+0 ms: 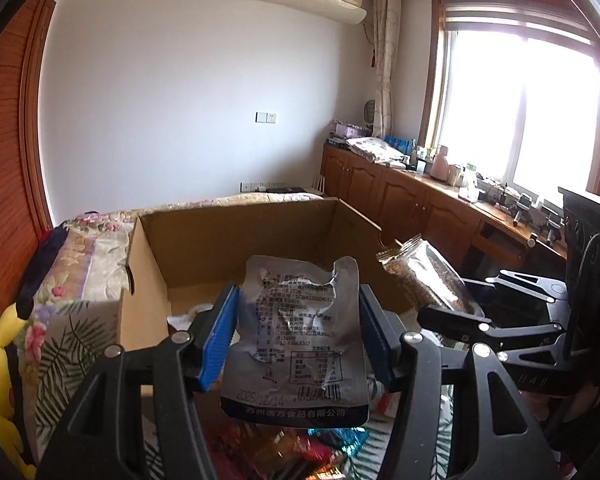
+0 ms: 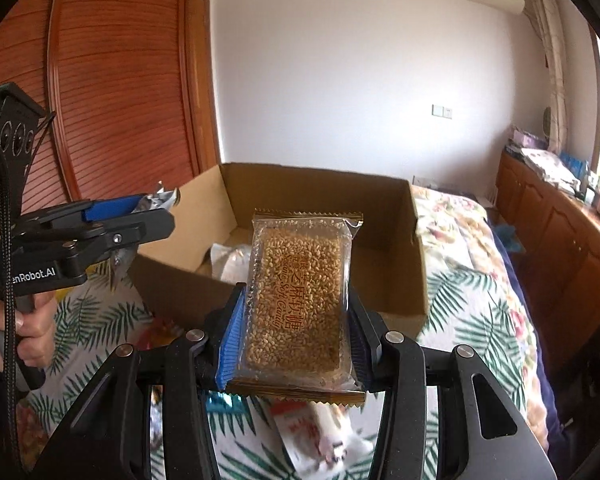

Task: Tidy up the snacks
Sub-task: 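Carry the foil packet and rice-cake bar over the box with both grippers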

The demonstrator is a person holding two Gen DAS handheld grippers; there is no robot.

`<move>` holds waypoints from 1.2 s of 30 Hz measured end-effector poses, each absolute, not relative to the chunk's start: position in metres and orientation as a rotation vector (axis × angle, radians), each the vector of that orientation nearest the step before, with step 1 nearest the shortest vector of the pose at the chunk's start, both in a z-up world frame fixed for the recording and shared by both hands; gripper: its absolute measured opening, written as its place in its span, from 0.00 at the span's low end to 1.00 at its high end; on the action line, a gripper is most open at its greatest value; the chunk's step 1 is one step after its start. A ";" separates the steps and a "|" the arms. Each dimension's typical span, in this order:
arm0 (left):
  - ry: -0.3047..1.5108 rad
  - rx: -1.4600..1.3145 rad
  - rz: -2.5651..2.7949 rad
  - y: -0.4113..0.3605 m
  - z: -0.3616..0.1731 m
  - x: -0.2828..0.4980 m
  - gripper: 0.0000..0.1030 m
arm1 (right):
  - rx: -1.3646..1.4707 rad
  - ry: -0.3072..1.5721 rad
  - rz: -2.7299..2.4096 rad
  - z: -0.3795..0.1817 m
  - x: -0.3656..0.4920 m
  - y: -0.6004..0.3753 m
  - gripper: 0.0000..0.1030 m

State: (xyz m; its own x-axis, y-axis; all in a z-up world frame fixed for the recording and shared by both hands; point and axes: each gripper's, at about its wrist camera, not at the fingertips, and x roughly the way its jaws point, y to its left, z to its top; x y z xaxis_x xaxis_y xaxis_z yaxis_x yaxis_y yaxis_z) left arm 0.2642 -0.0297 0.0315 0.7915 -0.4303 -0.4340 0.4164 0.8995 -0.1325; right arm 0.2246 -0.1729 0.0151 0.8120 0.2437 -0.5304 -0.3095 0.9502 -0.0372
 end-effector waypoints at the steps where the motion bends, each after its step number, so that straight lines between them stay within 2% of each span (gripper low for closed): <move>1: 0.469 -0.031 -0.456 -0.029 0.034 0.267 0.56 | -0.129 0.543 0.300 0.017 0.228 -0.171 0.45; 17: 0.488 -0.049 -0.419 -0.017 0.027 0.329 0.56 | -0.175 0.516 0.321 0.021 0.279 -0.155 0.45; 36: 0.579 -0.012 -0.412 -0.035 -0.001 0.348 0.59 | -0.151 0.616 0.344 -0.010 0.318 -0.151 0.45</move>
State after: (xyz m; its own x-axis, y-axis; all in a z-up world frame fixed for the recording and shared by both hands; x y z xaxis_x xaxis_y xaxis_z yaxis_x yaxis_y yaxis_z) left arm 0.3479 -0.0348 -0.0013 0.7580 -0.3817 -0.5289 0.3748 0.9185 -0.1258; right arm 0.3182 -0.1514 -0.0099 0.7615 0.2703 -0.5891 -0.3593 0.9325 -0.0365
